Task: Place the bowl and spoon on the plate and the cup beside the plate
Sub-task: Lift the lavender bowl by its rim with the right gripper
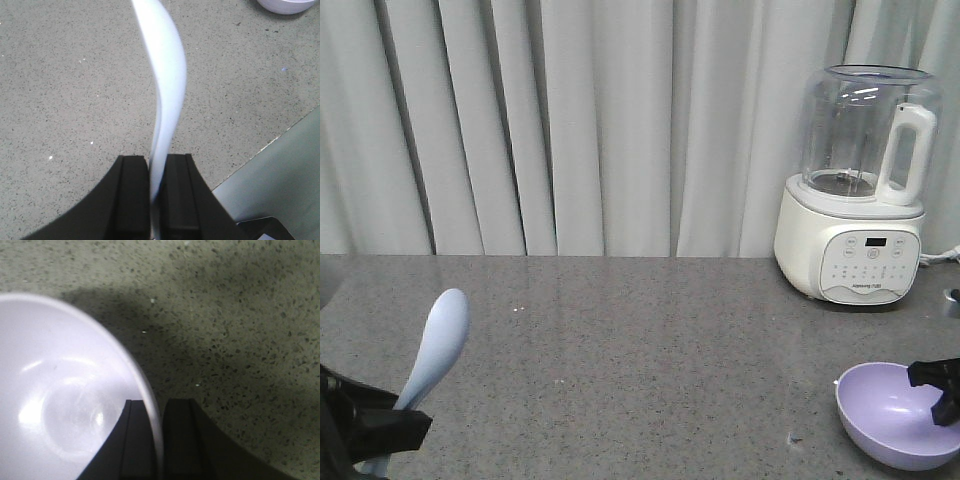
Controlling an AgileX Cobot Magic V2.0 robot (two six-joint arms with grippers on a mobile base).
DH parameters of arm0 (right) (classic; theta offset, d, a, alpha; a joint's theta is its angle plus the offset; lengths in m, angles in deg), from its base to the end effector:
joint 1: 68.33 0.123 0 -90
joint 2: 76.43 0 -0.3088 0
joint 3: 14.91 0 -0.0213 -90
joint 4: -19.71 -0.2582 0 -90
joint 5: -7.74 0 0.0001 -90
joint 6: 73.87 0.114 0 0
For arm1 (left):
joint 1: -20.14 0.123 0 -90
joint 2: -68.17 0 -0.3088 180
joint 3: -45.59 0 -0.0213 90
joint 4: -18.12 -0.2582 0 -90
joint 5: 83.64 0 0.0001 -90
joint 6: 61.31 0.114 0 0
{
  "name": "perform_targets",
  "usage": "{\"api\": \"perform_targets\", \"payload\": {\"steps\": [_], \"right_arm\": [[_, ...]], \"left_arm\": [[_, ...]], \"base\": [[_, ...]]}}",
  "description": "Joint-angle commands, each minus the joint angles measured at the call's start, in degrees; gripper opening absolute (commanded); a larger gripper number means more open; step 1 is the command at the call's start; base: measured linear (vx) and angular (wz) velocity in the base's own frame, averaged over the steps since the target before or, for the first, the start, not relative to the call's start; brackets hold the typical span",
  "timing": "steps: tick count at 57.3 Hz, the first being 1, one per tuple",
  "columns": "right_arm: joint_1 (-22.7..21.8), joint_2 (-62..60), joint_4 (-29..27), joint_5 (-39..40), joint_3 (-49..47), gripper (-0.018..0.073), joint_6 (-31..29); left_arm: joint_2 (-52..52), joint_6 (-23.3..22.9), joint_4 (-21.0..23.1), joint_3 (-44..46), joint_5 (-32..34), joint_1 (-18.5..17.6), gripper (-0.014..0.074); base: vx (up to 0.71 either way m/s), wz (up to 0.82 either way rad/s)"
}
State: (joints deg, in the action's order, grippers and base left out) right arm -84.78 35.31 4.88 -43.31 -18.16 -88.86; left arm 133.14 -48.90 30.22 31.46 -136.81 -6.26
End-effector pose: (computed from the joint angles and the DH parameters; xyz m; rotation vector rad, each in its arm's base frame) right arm 0.3965 -0.0934 0.2441 0.2081 2.7252 0.1711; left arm 0.1731 -0.1073 0.3978 0.7123 2.2033 -0.3842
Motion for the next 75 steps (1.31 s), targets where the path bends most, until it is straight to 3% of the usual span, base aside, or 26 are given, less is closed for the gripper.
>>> {"api": "perform_targets", "payload": {"steps": [1,11,23,40,75], "right_arm": [[1.8,-6.4,-2.2,1.5,-1.8,0.0099,-2.2],[7.4,-15.2,-2.2,3.1,2.3,0.0102,-3.3],[17.1,-28.2,-2.9,5.4,13.0,0.0102,-3.8],[30.7,-40.9,-3.3,5.5,19.0,0.0102,-2.3],[31.7,-41.7,-3.3,5.4,19.0,0.0102,-1.0]], "left_arm": [[-0.9,0.0,1.1,1.5,3.6,-0.4,0.0136],[-0.9,0.0,1.1,1.5,3.6,-0.4,0.0136],[-0.9,0.0,1.1,1.5,3.6,-0.4,0.0136],[-0.9,0.0,1.1,1.5,3.6,-0.4,0.0136],[-0.9,0.0,1.1,1.5,3.6,-0.4,0.0136]], "base": [[0.00,0.00],[0.00,0.00],[0.00,0.00],[0.00,0.00],[0.00,0.00]]}}
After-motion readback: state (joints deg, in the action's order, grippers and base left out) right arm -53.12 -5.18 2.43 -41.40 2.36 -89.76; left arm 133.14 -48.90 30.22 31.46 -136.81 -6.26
